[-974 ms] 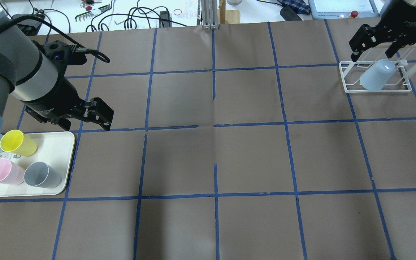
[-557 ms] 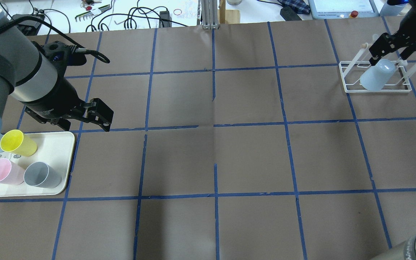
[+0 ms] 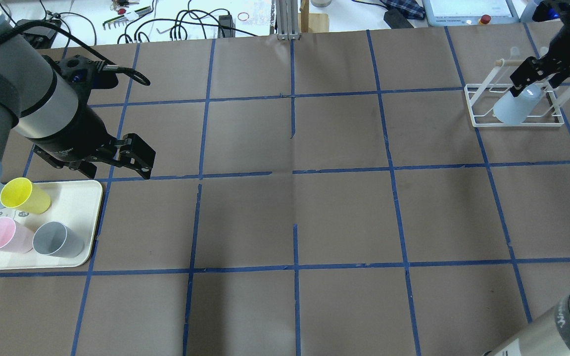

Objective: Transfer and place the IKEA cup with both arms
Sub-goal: 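Close the right gripper on the light blue cup in the rack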

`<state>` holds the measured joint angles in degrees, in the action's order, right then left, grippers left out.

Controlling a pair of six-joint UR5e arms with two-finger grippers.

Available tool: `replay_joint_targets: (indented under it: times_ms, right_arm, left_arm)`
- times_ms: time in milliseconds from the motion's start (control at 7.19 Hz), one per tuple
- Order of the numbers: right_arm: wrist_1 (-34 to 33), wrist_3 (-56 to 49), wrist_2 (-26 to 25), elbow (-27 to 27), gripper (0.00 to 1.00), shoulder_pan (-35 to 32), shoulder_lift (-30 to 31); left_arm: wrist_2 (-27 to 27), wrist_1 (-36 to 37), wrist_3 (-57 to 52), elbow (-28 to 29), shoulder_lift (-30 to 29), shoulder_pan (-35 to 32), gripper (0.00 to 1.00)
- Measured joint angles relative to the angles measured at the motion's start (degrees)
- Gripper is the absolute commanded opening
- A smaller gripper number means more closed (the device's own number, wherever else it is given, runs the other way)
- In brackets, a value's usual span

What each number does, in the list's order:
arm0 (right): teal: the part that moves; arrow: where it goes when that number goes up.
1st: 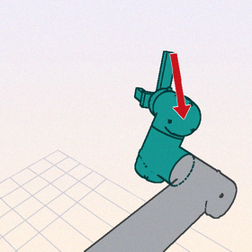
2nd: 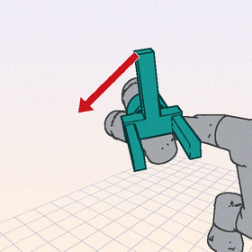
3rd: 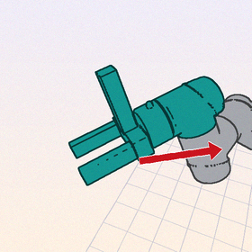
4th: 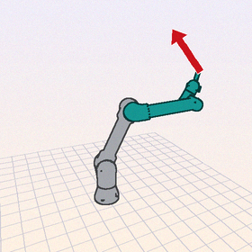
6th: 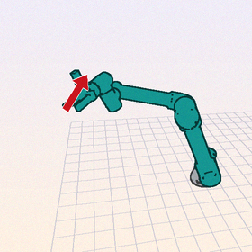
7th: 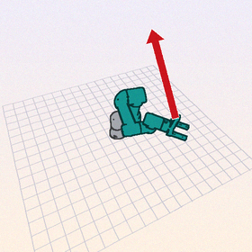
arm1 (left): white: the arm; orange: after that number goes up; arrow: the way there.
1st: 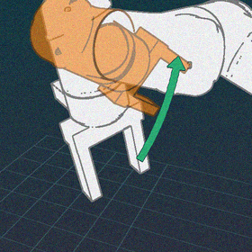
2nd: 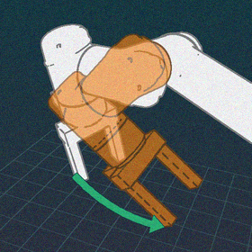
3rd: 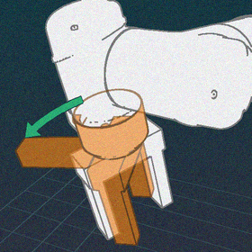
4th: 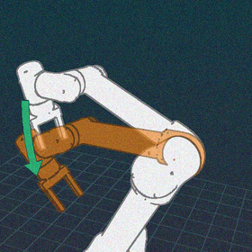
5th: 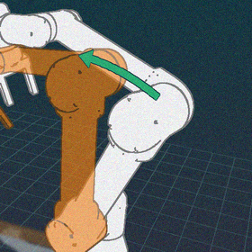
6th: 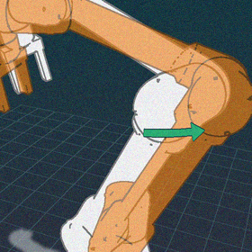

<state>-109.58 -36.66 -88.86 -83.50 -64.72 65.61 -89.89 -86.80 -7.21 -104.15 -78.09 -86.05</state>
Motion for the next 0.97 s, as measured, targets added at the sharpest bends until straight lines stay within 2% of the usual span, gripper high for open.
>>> replay_joint_targets:
  times_ms: [557, 974]
  right_arm:
    - [-1.74, 0.33, 0.04, 0.08, 0.98, -0.1, -2.72]
    - [-2.28, 0.36, -0.01, 0.22, 0.48, -0.21, -3.23]
  left_arm:
    - [0.03, -0.04, 0.55, 0.11, 0.84, -0.1, 1.0]
    - [-0.07, -0.03, 0.91, 0.1, 1.36, -0.21, 1.0]
